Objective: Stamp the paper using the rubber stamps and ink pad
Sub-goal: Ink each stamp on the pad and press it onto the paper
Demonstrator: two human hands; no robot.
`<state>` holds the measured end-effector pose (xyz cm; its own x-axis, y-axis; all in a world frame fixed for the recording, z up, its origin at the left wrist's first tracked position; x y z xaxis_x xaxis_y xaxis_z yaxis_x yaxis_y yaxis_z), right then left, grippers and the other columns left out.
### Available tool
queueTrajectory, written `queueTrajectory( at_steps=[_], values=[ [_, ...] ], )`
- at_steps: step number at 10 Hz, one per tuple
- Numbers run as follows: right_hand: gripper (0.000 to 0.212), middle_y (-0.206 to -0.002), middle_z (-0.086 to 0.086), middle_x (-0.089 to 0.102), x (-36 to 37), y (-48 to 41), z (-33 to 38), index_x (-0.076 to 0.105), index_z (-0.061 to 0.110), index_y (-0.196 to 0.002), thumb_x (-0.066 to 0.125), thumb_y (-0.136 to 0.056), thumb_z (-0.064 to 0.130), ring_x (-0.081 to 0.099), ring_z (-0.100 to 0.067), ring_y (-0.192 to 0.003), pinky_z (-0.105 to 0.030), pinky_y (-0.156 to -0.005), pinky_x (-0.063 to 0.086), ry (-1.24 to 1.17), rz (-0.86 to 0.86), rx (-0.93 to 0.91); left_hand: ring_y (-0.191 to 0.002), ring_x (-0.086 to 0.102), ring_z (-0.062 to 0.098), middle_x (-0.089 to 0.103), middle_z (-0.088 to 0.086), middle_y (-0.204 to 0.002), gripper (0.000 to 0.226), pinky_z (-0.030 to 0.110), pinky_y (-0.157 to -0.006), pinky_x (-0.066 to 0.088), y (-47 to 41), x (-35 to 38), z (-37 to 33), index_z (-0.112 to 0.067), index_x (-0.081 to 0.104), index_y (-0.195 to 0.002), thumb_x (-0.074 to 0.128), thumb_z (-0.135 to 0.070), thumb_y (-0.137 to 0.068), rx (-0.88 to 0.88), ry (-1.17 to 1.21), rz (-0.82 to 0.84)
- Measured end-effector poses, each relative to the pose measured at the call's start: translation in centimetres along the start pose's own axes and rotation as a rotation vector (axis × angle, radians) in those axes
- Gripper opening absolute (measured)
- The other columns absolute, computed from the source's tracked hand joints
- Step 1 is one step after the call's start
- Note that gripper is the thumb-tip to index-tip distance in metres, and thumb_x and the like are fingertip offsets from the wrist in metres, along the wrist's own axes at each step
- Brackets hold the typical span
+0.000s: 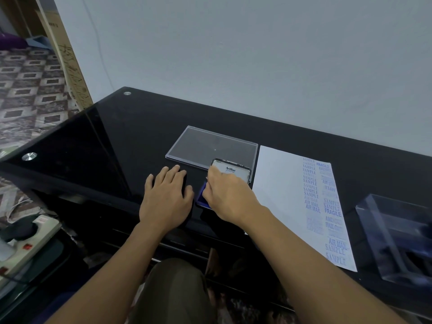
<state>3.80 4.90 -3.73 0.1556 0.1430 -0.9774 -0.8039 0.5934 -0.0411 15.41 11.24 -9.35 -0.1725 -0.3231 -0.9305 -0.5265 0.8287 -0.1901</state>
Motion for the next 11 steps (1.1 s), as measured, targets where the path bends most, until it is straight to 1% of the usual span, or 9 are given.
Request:
queueTrajectory(
  at_steps=[1,2,3,4,5,6,8,10,11],
  values=[
    [0.015,-0.082,-0.004,0.05,-0.2,0.0,0.2,0.041,0.012,-0.091,0.044,-0.103,0.021,0.052,-0.027,-0.069,-0.037,-0.06,0.048,0.033,-0.011,-0.019,-0.15,0.016,0.018,0.028,-0.002,-0.16,0.051,0.048,-0.121,0.011,0.0,0.0,-0.1,-0.02,0.039,-0.148,0.035,-0.039,-0.101,0.001,0.005,0.002],
    [0.013,-0.086,-0.006,0.055,-0.2,-0.1,0.3,0.044,0.012,-0.094,0.045,-0.104,0.021,0.059,-0.029,-0.075,-0.038,-0.063,0.052,0.027,0.001,-0.019,-0.15,0.016,0.019,0.028,-0.002,-0.16,0.051,0.048,-0.121,0.011,0.0,0.0,-0.1,-0.02,0.039,-0.148,0.035,-0.039,-0.101,0.005,0.002,0.004],
    [0.012,-0.086,-0.004,0.047,0.0,-0.2,0.3,0.045,0.011,-0.096,0.042,-0.105,0.019,0.059,-0.03,-0.078,-0.041,-0.068,0.053,0.043,0.016,-0.022,-0.15,0.015,0.018,0.027,-0.002,-0.16,0.051,0.048,-0.121,0.01,0.1,0.1,0.0,-0.02,0.037,-0.149,0.034,-0.038,-0.102,0.003,0.001,0.01],
    [0.011,-0.083,-0.005,0.05,0.0,-0.6,-0.3,0.037,0.014,-0.098,0.036,-0.104,0.023,0.05,-0.029,-0.072,-0.038,-0.065,0.042,-0.037,-0.015,0.034,-0.15,0.014,0.019,0.027,-0.002,-0.16,0.051,0.048,-0.121,0.01,0.1,0.1,-0.1,-0.019,0.037,-0.149,0.034,-0.038,-0.102,0.01,-0.002,0.009],
    [0.01,-0.082,-0.005,0.05,0.0,-0.5,-0.3,0.037,0.014,-0.098,0.036,-0.104,0.023,0.049,-0.029,-0.072,-0.038,-0.065,0.042,-0.038,-0.01,0.035,-0.15,0.014,0.019,0.026,-0.001,-0.161,0.051,0.048,-0.121,0.01,0.1,0.2,0.0,-0.019,0.036,-0.149,0.033,-0.038,-0.102,0.012,-0.005,0.015],
    [0.013,-0.081,-0.005,0.048,-0.1,-0.1,0.0,0.04,0.012,-0.096,0.04,-0.104,0.021,0.05,-0.029,-0.072,-0.037,-0.063,0.044,0.017,0.014,0.005,-0.151,0.013,0.019,0.026,-0.001,-0.161,0.051,0.048,-0.121,0.01,0.1,0.2,0.0,-0.019,0.036,-0.15,0.033,-0.038,-0.102,0.014,-0.003,0.022],
    [0.019,-0.094,-0.009,0.058,-0.3,0.2,0.3,0.055,0.006,-0.105,0.04,-0.105,0.019,0.059,-0.031,-0.077,-0.04,-0.067,0.053,0.087,-0.002,-0.046,-0.151,0.01,0.02,0.022,-0.002,-0.162,0.052,0.047,-0.121,0.007,-0.1,0.2,0.0,-0.019,0.033,-0.152,0.034,-0.038,-0.103,0.01,0.031,0.062],
    [0.017,-0.079,-0.003,0.057,-1.0,-0.1,-1.3,0.04,0.017,-0.095,0.037,-0.105,0.03,0.056,-0.028,-0.074,-0.037,-0.062,0.041,-0.163,-0.055,0.056,-0.15,0.016,0.021,0.029,0.0,-0.16,0.051,0.05,-0.12,0.009,-0.6,-0.6,-0.1,-0.018,0.039,-0.148,0.043,-0.034,-0.1,-0.029,0.124,0.104],
    [0.019,-0.075,-0.002,0.058,-3.7,0.2,-3.4,0.045,0.017,-0.091,0.04,-0.103,0.031,0.055,-0.024,-0.068,-0.038,-0.059,0.043,-0.317,-0.152,0.118,-0.141,0.033,0.02,0.042,0.0,-0.151,0.047,0.052,-0.118,0.018,-1.1,-2.3,-0.6,-0.015,0.045,-0.143,0.047,-0.027,-0.097,-0.061,0.255,0.063]
  ],
)
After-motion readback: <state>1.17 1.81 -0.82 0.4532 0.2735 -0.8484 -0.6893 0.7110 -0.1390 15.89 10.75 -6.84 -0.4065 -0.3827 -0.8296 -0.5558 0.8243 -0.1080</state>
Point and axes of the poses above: each hand's wrist, its own y-axis away from the middle knuckle, its own x-axis out of the palm, z = x × y, the point moved 8 cm from there along -y, towards the middle knuckle
